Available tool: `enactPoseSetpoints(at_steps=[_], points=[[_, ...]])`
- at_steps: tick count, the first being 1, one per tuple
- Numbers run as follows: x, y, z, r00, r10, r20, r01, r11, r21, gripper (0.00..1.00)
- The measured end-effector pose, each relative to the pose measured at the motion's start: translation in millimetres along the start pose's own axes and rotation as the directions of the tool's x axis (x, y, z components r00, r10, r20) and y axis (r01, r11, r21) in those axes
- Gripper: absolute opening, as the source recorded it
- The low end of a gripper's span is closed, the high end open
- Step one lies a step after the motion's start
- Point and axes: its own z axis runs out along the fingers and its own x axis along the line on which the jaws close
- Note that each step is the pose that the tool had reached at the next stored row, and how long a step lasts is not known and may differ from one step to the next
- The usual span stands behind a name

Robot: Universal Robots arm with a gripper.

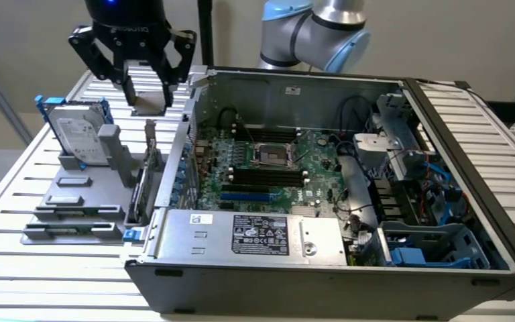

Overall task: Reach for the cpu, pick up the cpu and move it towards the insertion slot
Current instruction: 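Pick up the cpu and move it towards the insertion slot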

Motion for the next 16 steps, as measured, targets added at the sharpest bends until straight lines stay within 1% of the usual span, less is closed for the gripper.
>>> enactPoseSetpoints(at_steps=[4,11,16], points=[[-18.0,-0.8,-0.3,1.0,0.0,-0.0003,0.0,1.0,-0.0025,0.54],[-49.8,-2.3,-0.2,1.0,0.0,-0.0008,0.0,1.0,-0.0029,0.54],[-72.7,-3.4,2.0,1.0,0.0,-0.0007,0.0,1.0,-0.003,0.54]])
